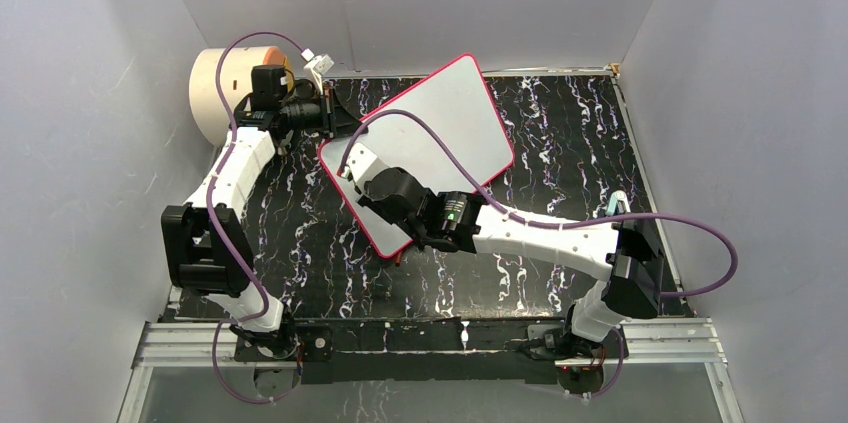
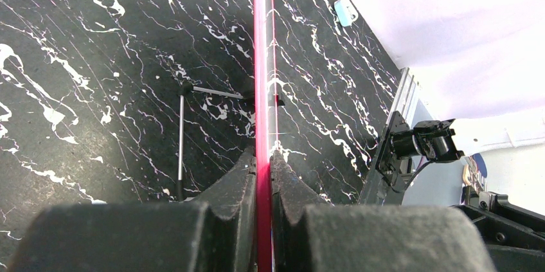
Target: Write a sentence on the whiteboard
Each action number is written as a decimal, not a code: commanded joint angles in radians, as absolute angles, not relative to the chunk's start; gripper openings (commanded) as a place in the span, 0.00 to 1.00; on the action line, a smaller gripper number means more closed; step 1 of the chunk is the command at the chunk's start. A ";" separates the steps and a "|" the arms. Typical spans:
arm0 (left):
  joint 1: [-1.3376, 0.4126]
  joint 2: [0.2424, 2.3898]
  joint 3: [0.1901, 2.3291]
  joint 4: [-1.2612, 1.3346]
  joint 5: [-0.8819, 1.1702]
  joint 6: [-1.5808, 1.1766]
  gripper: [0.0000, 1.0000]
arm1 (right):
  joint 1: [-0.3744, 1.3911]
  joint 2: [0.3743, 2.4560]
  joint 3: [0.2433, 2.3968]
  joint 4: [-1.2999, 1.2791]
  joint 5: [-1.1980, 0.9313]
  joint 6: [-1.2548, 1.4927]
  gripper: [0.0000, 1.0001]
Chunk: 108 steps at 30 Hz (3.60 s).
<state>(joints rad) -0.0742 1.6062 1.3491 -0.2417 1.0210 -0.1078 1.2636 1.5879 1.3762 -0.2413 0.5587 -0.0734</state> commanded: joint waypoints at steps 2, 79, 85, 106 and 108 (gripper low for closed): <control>-0.095 1.585 1.313 -0.316 1.026 -0.073 0.00 | 1.266 1.566 1.384 -0.243 0.579 -0.056 0.00; -0.102 1.590 1.311 -0.314 1.024 -0.072 0.00 | 1.122 1.545 1.356 -0.169 0.450 -0.056 0.00; -0.101 1.589 1.311 -0.314 1.022 -0.072 0.00 | 1.123 1.519 1.342 -0.192 0.457 -0.047 0.00; -0.101 1.592 1.310 -0.314 1.022 -0.074 0.00 | 1.122 1.469 1.301 -0.206 0.392 -0.047 0.00; -0.101 1.591 1.310 -0.315 1.022 -0.074 0.00 | 1.123 1.469 1.298 -0.207 0.395 -0.043 0.00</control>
<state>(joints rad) -0.0769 1.6062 1.3479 -0.2386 1.0180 -0.1089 1.1255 1.5105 1.3106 -0.2218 0.3996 -0.0547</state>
